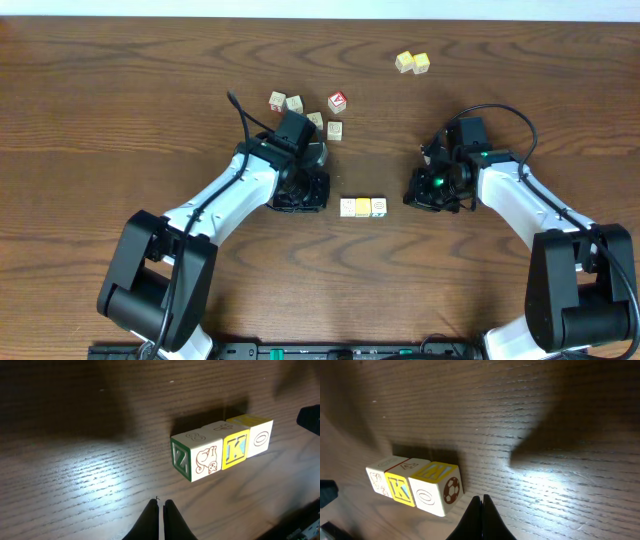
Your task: Lift 3 blocks
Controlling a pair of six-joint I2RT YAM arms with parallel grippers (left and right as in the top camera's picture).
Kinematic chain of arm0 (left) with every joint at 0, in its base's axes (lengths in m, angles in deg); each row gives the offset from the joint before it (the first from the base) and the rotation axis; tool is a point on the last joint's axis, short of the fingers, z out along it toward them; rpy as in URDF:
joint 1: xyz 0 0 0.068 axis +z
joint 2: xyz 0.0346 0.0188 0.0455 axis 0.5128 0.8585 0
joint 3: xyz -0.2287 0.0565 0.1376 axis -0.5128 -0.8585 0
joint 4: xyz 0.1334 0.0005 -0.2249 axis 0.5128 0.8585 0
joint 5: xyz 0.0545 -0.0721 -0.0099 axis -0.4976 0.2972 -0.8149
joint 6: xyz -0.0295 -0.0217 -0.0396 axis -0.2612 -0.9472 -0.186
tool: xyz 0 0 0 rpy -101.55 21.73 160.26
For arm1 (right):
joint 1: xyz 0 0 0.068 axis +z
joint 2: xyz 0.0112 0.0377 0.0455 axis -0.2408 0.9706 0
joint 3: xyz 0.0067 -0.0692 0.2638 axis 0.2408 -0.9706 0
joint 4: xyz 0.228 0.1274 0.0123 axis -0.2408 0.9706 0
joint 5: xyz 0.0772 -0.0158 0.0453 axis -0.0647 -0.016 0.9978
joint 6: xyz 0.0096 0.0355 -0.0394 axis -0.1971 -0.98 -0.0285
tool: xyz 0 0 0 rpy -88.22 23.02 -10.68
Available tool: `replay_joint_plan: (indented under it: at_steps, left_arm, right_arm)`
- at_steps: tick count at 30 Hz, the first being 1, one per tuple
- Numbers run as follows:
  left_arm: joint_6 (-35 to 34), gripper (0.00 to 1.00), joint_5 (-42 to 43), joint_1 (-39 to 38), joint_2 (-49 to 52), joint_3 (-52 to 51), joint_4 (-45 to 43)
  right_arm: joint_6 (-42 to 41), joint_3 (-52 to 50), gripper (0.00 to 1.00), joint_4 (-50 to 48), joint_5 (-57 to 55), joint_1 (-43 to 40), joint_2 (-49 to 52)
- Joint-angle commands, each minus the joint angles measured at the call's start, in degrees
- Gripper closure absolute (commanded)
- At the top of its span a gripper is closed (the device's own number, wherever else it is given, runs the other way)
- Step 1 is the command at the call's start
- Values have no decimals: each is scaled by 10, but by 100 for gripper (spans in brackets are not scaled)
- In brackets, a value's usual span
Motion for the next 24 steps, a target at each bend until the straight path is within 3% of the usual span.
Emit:
replay_joint_plan:
  at_steps: [1, 24]
  left_arm:
    - [-7, 93, 3, -1, 10, -7, -6]
    - [-31, 93, -8, -1, 18, -15, -25]
  right_arm:
    - [11, -3, 99, -2, 14, 3, 4]
    - [28, -3, 99, -42, 74, 3, 59]
